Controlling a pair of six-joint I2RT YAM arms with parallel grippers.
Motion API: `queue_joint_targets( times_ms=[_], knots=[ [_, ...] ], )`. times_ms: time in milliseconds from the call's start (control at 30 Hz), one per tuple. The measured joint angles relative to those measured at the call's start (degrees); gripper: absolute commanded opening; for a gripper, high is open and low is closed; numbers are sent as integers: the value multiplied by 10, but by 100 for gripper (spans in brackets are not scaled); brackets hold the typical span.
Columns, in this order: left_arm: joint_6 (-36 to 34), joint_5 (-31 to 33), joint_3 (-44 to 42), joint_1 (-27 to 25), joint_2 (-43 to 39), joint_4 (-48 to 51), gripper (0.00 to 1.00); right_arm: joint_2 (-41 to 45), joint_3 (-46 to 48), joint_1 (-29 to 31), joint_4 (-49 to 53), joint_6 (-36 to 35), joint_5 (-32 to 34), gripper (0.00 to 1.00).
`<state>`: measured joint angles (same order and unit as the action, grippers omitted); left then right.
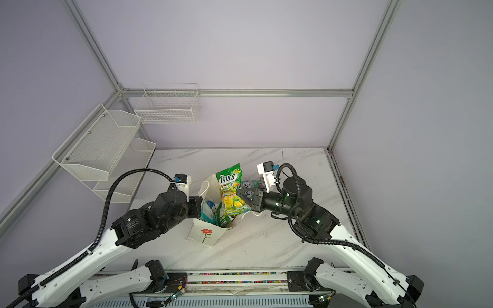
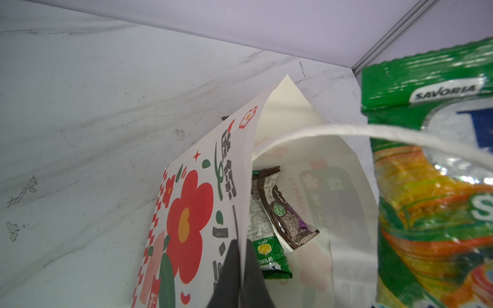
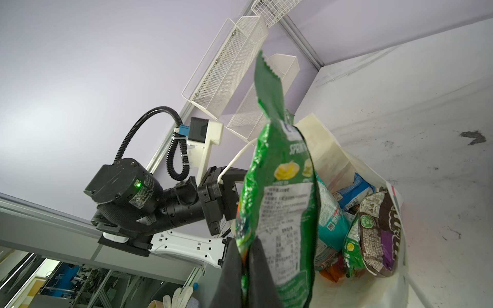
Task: Place the snacks into the paper bag
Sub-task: 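Carry the green Spring Tea bag over the paper bag held by the left gripper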
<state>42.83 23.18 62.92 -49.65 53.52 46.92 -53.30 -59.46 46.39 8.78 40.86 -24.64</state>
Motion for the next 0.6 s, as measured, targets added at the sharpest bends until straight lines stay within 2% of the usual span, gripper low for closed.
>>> queue_joint_targets(
  times_ms=[600],
  knots=[
    [0,7,0,0,-1,3,0,-26,1,47,0,8,63,0]
  ],
)
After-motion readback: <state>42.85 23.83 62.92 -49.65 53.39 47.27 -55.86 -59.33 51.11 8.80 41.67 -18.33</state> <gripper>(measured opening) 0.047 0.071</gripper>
